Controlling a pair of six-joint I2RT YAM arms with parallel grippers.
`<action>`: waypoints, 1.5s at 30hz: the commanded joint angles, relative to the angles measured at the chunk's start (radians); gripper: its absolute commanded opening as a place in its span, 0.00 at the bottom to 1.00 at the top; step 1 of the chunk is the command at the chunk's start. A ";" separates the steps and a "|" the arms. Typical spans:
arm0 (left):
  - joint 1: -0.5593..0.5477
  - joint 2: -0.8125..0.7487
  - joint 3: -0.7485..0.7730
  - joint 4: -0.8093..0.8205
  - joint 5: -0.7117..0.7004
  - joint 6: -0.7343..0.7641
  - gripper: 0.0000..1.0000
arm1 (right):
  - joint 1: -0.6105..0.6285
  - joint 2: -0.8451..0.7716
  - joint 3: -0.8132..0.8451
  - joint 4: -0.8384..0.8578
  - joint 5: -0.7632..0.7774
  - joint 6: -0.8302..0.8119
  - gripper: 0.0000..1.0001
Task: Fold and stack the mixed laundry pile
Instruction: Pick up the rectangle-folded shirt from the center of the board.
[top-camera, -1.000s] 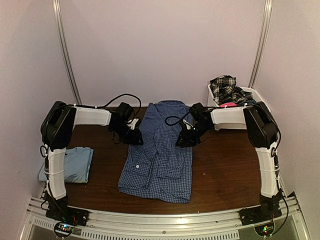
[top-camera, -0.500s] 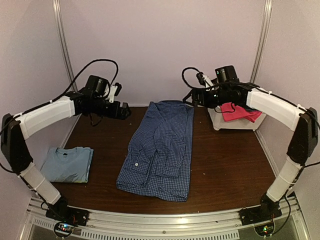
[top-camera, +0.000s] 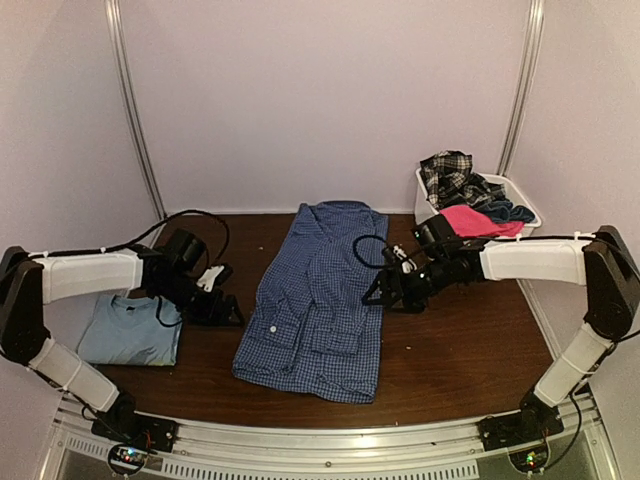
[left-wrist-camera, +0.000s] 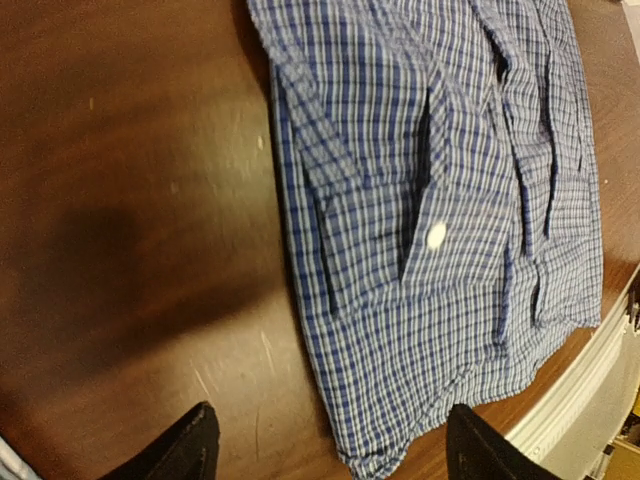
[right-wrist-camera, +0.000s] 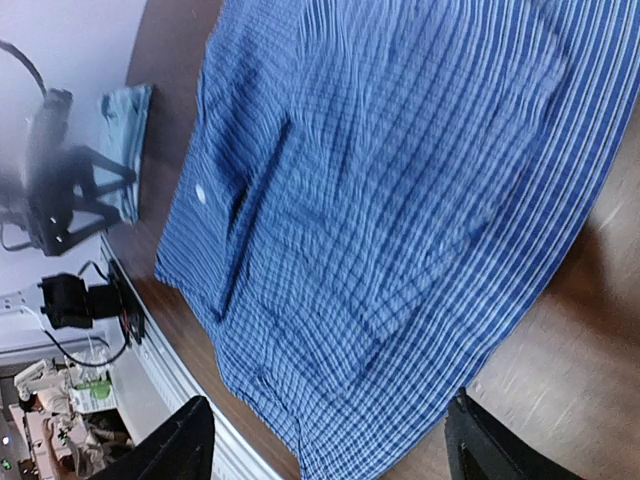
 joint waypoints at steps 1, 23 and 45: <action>-0.006 -0.093 -0.120 0.011 0.106 -0.076 0.77 | 0.090 -0.055 -0.146 0.066 -0.023 0.173 0.79; -0.099 0.094 -0.229 0.195 0.198 -0.145 0.43 | 0.251 0.156 -0.330 0.355 -0.061 0.399 0.49; -0.269 -0.130 -0.058 0.049 0.196 -0.224 0.00 | 0.197 -0.106 -0.273 0.172 -0.095 0.319 0.00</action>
